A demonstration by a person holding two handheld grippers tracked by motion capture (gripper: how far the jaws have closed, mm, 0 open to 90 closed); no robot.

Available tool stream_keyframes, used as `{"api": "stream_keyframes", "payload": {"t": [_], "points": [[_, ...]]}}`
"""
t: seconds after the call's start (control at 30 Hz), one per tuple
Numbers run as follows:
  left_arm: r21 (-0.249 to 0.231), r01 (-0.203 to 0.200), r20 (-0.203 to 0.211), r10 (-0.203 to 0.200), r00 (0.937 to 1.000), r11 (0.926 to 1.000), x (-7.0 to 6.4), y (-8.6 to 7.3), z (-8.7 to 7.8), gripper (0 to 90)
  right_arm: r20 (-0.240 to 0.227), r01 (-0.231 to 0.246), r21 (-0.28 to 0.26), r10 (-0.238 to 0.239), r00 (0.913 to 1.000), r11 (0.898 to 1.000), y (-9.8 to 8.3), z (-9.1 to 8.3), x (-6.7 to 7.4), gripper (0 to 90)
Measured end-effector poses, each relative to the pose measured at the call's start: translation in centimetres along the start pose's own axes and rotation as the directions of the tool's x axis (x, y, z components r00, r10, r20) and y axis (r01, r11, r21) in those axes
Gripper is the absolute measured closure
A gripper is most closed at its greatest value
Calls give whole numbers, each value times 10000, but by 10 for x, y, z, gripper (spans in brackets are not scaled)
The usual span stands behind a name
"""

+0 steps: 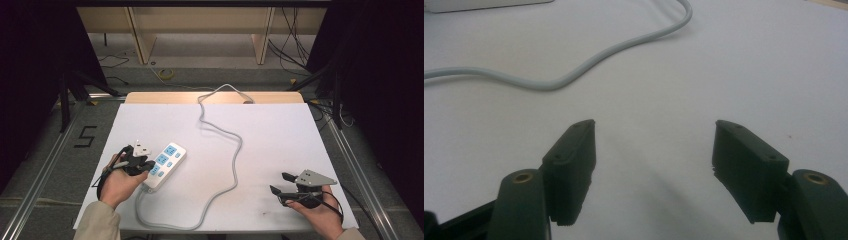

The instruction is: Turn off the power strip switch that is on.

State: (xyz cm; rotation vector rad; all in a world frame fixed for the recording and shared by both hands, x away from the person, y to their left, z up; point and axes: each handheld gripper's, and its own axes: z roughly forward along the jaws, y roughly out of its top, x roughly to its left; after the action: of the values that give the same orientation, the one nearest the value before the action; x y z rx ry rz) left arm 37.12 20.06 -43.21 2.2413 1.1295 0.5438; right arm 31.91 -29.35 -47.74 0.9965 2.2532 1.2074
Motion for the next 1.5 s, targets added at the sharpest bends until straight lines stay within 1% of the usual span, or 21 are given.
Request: {"api": "stream_keyframes", "payload": {"t": [0.3,0.47,0.5,0.7,0.93,1.1,1.17,1.3,1.4,1.5], "points": [[165,-93,52,92,9999,9998,-2,5,3,895,3,38,-20,-38,10000,10000,0,0,0,348],[232,-42,97,40,9999,9997,-5,7,5,895,-12,48,-10,-48,10000,10000,0,0,0,348],[270,-94,110,91,9999,9996,-5,8,6,895,-11,49,-12,-49,10000,10000,0,0,0,348],[336,22,87,-25,10000,9994,-6,9,8,895,16,44,-13,-44,10000,10000,0,0,0,349],[425,54,77,-58,10000,9991,-7,9,9,895,0,61,13,-61,10000,10000,0,0,0,348],[558,12,158,-21,9999,9984,-9,11,11,895,-3,73,15,-73,10000,10000,0,0,1,348],[574,65,143,-74,9999,9983,-10,11,12,895,-4,80,16,-80,10000,10000,0,0,1,349],[754,138,173,-152,9997,9971,-11,12,13,895,-7,83,15,-83,10000,10000,0,0,1,348],[978,50,192,-69,9998,9952,-11,13,15,895,-7,83,17,-83,10000,10000,0,0,0,349],[1144,62,89,-73,9999,9934,-12,13,16,895,-11,86,20,-86,10000,10000,0,0,1,349]]}}
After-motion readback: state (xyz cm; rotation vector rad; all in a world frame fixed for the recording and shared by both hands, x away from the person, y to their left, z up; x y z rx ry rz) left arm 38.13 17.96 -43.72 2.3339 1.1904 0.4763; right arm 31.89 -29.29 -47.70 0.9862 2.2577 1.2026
